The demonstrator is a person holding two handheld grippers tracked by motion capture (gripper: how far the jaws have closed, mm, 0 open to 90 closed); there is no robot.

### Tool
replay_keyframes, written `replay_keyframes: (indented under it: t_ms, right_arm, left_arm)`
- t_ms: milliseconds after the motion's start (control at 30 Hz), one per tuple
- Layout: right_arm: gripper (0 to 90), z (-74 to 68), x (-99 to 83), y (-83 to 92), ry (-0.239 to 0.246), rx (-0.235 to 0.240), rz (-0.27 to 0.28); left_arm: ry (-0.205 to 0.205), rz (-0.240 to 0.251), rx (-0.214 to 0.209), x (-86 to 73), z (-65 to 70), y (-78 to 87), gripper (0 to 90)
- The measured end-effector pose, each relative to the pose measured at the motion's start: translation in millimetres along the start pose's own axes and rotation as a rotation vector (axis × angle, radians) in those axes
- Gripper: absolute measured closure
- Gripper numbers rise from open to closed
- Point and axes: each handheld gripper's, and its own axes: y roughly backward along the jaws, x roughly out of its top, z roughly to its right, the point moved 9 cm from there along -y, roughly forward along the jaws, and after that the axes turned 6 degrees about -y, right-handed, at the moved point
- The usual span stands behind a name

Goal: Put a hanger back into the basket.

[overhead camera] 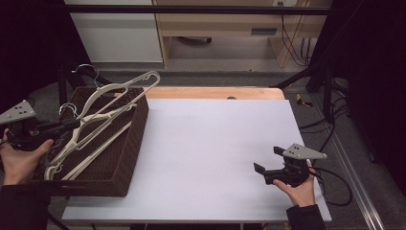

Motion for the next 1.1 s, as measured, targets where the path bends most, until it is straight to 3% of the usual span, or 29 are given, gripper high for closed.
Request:
replay_keyframes:
  t_ms: [267,633,900,1033,1100]
  right_arm:
    - [4.3,0.7,-0.5,0.0,-0.002,0.001,-0.004]
    - [4.3,2.6,-1.5,-0.3,0.002,-0.004,-0.010]
    - [4.4,2.5,-1.2,-0.6,-0.004,-0.007,-0.008]
    - [4.3,2.5,-1.5,-0.3,0.002,-0.004,-0.010]
    - [4.3,2.6,-1.5,-0.3,0.004,-0.005,-0.010]
  left_arm:
    - [0.022,0.001,0.002,-16.7,-16.4,8.3,85.5]
    - [0.076,-0.040,0.025,-51.7,-39.4,16.8,85.5]
    - [0.115,-0.072,0.028,-68.1,-44.3,18.5,85.5]
    - [0.118,-0.095,0.025,-71.5,-42.2,13.7,85.4]
    - [0.125,-0.128,0.021,-78.1,-39.0,3.2,85.4]
